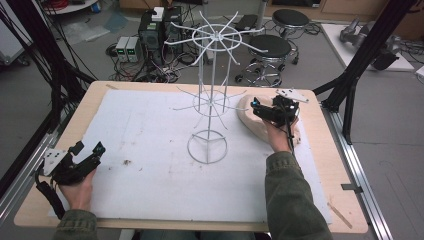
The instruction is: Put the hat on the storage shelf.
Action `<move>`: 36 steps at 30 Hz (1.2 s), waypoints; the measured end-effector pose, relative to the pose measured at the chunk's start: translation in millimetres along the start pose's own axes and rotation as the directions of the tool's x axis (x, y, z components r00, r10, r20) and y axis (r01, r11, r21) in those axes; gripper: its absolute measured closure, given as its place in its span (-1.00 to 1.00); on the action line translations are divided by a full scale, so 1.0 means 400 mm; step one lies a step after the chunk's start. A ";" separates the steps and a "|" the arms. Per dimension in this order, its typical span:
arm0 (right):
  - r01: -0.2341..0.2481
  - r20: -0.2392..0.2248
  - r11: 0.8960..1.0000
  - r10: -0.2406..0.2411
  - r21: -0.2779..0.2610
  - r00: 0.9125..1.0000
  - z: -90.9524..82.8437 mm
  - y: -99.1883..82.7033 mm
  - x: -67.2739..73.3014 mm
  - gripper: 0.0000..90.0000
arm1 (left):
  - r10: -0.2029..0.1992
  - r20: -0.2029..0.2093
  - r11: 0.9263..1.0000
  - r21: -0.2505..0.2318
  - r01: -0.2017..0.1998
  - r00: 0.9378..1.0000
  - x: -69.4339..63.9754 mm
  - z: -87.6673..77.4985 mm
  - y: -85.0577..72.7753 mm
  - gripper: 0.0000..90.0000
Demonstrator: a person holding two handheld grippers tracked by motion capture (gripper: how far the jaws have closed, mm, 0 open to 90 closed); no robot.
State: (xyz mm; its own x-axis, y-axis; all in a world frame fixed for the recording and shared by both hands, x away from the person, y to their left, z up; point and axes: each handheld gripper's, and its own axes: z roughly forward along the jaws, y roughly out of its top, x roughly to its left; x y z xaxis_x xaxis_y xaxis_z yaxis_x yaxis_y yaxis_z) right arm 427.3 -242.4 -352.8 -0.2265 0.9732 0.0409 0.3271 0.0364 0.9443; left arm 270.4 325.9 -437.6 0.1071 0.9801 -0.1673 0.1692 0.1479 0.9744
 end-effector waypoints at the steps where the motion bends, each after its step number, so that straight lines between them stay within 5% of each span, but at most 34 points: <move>1: 0.006 0.002 1.000 -0.006 -0.003 1.000 0.005 0.005 -0.001 -0.88 | 0.002 -0.001 1.000 -0.002 -0.002 1.000 -0.001 0.000 0.001 -0.37; 7: 0.008 -0.031 0.999 -0.007 0.042 0.999 0.044 0.026 -0.006 -0.70 | 0.005 0.002 1.000 0.000 -0.005 1.000 -0.001 0.002 0.001 -0.37; 10: -0.004 -0.029 0.996 0.006 0.089 1.000 0.068 0.020 -0.015 -0.74 | 0.009 0.000 1.000 0.000 -0.009 1.000 -0.002 0.002 0.001 -0.37; 17: -0.007 -0.044 0.996 0.011 0.092 0.999 0.109 0.031 -0.013 -0.75 | 0.009 0.006 1.000 0.004 -0.009 1.000 -0.005 0.006 0.000 -0.37; 18: -0.011 -0.046 0.989 0.018 0.146 0.999 0.129 0.027 -0.016 -0.75 | 0.009 0.009 1.000 0.006 -0.009 1.000 -0.006 0.008 -0.001 -0.37; 20: 0.004 -0.042 0.986 0.003 0.165 0.999 0.142 0.028 -0.013 -0.75 | 0.013 0.010 1.000 0.011 -0.013 1.000 -0.006 0.009 -0.001 -0.37; 25: 0.010 -0.055 0.985 -0.001 0.172 0.998 0.168 0.032 0.007 -0.75 | 0.010 0.011 1.000 0.010 -0.011 1.000 -0.005 0.011 -0.002 -0.37; 32: 0.013 -0.067 0.969 0.004 0.246 0.998 0.207 0.032 0.016 -0.75 | 0.006 0.010 1.000 0.007 -0.006 1.000 -0.002 0.009 0.000 -0.37; 36: 0.018 -0.065 0.947 0.003 0.321 0.998 0.248 0.016 0.022 -0.75 | 0.004 0.009 1.000 0.004 -0.004 1.000 -0.002 0.010 0.000 -0.37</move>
State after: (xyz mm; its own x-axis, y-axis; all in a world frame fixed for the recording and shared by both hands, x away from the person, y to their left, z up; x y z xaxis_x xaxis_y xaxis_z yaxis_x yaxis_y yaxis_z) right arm 518.6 -211.1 -378.7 -0.2848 0.9564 0.0654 0.6001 0.1247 0.7901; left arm 274.3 324.7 -438.3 0.1164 0.9794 -0.1650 0.1729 0.1436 0.9744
